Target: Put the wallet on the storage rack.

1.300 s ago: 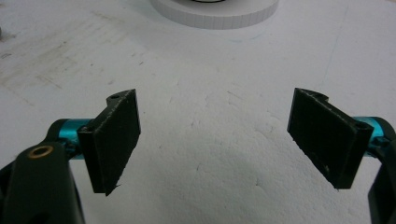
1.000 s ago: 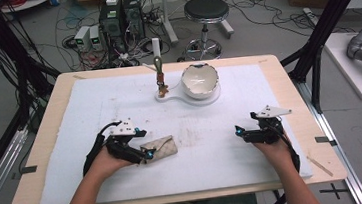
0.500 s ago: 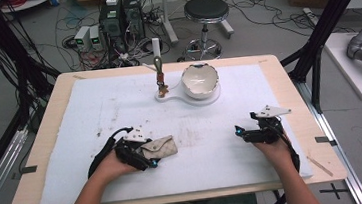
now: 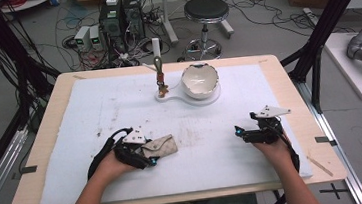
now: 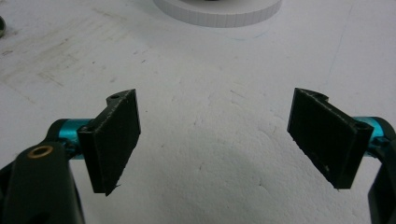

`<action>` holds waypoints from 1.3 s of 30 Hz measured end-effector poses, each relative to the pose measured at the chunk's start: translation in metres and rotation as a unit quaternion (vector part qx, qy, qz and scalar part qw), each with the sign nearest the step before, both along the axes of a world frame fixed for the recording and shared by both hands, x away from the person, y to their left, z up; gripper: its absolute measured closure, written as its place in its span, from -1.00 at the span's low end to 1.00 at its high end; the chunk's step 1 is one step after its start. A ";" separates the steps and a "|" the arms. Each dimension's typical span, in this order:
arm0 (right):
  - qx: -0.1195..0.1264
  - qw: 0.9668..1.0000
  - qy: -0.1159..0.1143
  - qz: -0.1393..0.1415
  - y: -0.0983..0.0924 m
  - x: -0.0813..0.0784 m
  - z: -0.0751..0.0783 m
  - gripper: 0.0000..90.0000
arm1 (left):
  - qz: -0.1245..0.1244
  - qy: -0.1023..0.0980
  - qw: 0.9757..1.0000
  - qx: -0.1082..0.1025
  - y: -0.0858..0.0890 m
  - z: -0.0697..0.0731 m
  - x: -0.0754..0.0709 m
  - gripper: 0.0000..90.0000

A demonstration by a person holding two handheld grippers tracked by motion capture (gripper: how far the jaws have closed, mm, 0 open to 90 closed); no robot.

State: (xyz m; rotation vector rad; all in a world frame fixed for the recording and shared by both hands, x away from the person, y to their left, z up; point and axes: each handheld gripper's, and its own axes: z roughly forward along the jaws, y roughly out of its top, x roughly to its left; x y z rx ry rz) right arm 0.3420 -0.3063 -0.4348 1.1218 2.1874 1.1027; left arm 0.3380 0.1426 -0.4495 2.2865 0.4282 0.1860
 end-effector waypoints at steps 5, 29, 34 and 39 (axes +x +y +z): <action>0.002 1.000 0.000 0.000 0.000 0.000 0.000 -0.61 | 0.007 0.013 1.000 -0.014 0.002 0.001 0.002 -0.22; 0.000 1.000 0.003 0.007 0.004 -0.002 -0.001 -0.61 | 0.061 -0.035 0.997 -0.044 -0.024 0.066 0.041 -0.20; -0.001 1.000 0.004 0.007 0.004 -0.002 -0.001 -0.61 | 0.068 -0.050 0.995 -0.045 -0.035 0.083 0.054 -0.20; 0.000 1.000 0.004 0.008 0.003 -0.002 0.000 -0.61 | 0.079 -0.062 0.994 -0.052 -0.043 0.102 0.068 -0.20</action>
